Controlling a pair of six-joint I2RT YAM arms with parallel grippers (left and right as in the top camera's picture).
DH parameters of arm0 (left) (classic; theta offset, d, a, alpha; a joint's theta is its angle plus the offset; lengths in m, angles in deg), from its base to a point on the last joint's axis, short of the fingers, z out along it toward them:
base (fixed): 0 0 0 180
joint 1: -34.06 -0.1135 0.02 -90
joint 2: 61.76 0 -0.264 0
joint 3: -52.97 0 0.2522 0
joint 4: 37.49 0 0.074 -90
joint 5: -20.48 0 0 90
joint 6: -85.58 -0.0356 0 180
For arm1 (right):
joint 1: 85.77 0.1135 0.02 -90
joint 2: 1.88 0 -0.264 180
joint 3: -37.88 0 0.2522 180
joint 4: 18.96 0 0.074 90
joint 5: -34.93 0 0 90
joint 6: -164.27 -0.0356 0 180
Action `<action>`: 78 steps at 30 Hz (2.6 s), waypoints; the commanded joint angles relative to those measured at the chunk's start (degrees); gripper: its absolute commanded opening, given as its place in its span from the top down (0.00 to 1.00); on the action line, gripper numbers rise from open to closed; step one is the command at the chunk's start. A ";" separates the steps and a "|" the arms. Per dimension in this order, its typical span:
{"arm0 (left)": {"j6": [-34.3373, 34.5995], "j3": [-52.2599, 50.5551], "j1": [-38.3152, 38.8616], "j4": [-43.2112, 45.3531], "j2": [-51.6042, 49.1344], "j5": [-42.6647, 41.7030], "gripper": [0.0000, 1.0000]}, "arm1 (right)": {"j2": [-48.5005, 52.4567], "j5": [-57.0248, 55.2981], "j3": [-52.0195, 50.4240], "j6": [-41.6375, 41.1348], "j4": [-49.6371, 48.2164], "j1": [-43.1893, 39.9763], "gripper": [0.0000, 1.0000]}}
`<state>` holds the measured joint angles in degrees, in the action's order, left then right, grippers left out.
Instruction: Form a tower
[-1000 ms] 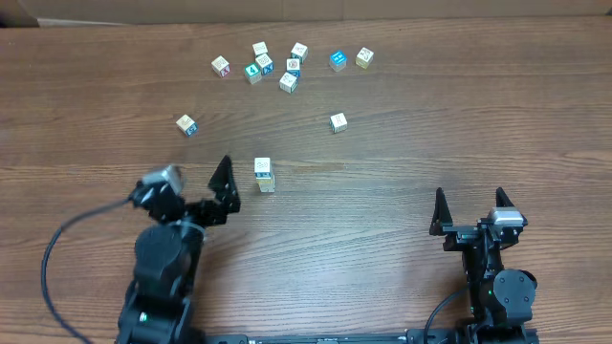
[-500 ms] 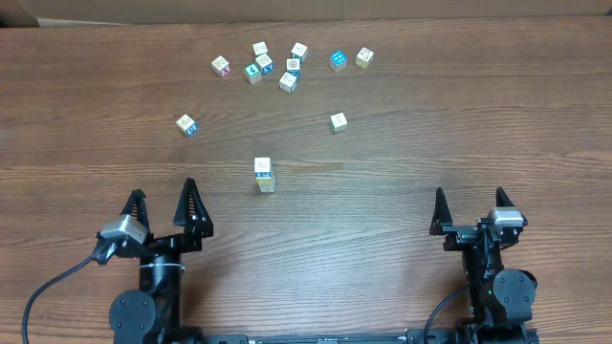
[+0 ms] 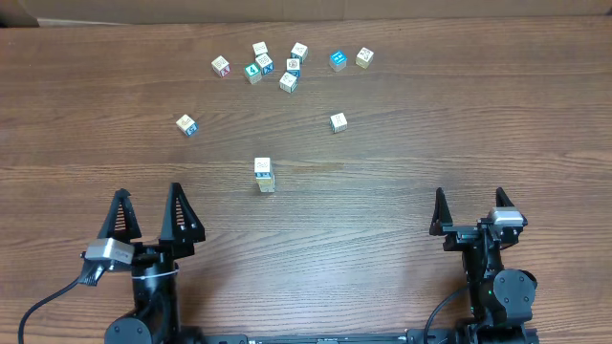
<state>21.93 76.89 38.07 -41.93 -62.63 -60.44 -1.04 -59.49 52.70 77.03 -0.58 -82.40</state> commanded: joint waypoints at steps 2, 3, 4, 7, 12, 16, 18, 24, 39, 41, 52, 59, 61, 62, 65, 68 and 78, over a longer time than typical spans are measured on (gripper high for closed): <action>-1.07 -3.56 -0.37 2.69 0.72 0.35 0.00 | -0.68 0.22 -0.61 0.13 -0.22 -0.17 0.00; -1.07 -4.22 -0.37 2.97 0.72 0.35 0.01 | -0.68 0.22 -0.61 0.13 -0.22 -0.17 0.00; -1.09 -4.81 -0.37 2.95 0.72 0.35 0.01 | -0.68 0.22 -0.61 0.13 -0.22 -0.17 0.00; -1.09 -5.99 -0.37 2.95 0.72 0.35 0.00 | -0.68 0.22 -0.61 0.13 -0.22 -0.17 0.00; -1.07 -7.78 -0.37 3.10 0.72 0.35 0.00 | -0.68 0.22 -0.61 0.13 -0.22 -0.17 0.00; -1.09 -9.92 -0.35 3.74 0.74 0.33 0.01 | -0.68 0.22 -0.61 0.13 -0.22 -0.17 0.00; -1.09 -9.88 -0.37 2.99 0.74 0.35 0.00 | -0.68 0.22 -0.61 0.13 -0.22 -0.17 0.00; -1.07 -9.88 -0.37 2.19 0.74 0.35 0.01 | -0.68 0.22 -0.61 0.13 -0.22 -0.17 0.00; -1.09 -9.88 -0.37 -12.81 0.70 0.33 0.00 | -0.68 0.22 -0.61 0.13 -0.22 -0.17 0.00; -1.09 -9.88 -0.35 -12.76 0.70 0.33 0.01 | -0.68 0.22 -0.61 0.13 -0.22 -0.17 0.00; -1.09 -9.88 -0.35 -12.76 0.66 0.33 0.00 | -0.68 0.22 -0.61 0.13 -0.22 -0.17 0.00; -1.09 -9.88 -0.35 -12.76 0.66 0.33 0.00 | -0.68 0.22 -0.61 0.13 -0.22 -0.17 0.00; -1.09 -9.88 -0.35 -12.76 0.66 0.33 0.00 | -0.68 0.22 -0.61 0.13 -0.22 -0.17 0.00; -1.09 -9.88 -0.35 -12.76 0.66 0.33 0.01 | -0.68 0.22 -0.61 0.13 -0.22 -0.17 0.00; -1.11 -9.88 -0.35 -12.74 0.66 0.81 0.00 | -0.68 0.22 -0.61 0.13 -0.22 -0.17 0.00; -1.14 -9.88 -0.35 -12.76 0.66 0.72 0.00 | -0.68 0.22 -0.61 0.13 -0.22 -0.17 0.00; -22.03 -9.88 -0.35 -12.94 0.61 0.09 0.01 | -0.68 0.22 -0.61 0.13 -0.22 -0.17 0.00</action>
<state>9.80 67.23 38.07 -54.80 -62.52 -60.27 -1.04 -59.49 52.70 77.03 -0.58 -82.42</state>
